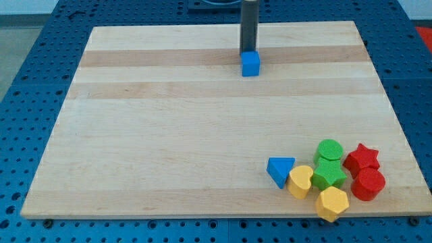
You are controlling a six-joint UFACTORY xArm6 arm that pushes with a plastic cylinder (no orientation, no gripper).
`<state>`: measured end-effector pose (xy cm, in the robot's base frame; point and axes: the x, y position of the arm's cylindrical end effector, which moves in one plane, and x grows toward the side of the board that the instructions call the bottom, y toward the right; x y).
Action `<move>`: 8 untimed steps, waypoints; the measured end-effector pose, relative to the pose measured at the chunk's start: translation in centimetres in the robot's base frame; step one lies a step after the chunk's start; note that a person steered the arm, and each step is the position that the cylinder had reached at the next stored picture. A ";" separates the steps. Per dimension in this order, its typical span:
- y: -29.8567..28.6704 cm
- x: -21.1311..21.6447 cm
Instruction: Push the blue cube towards center
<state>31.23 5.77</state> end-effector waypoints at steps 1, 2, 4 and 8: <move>2.7 4.6; 4.4 9.2; 5.2 10.8; 2.2 9.5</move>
<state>40.70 7.95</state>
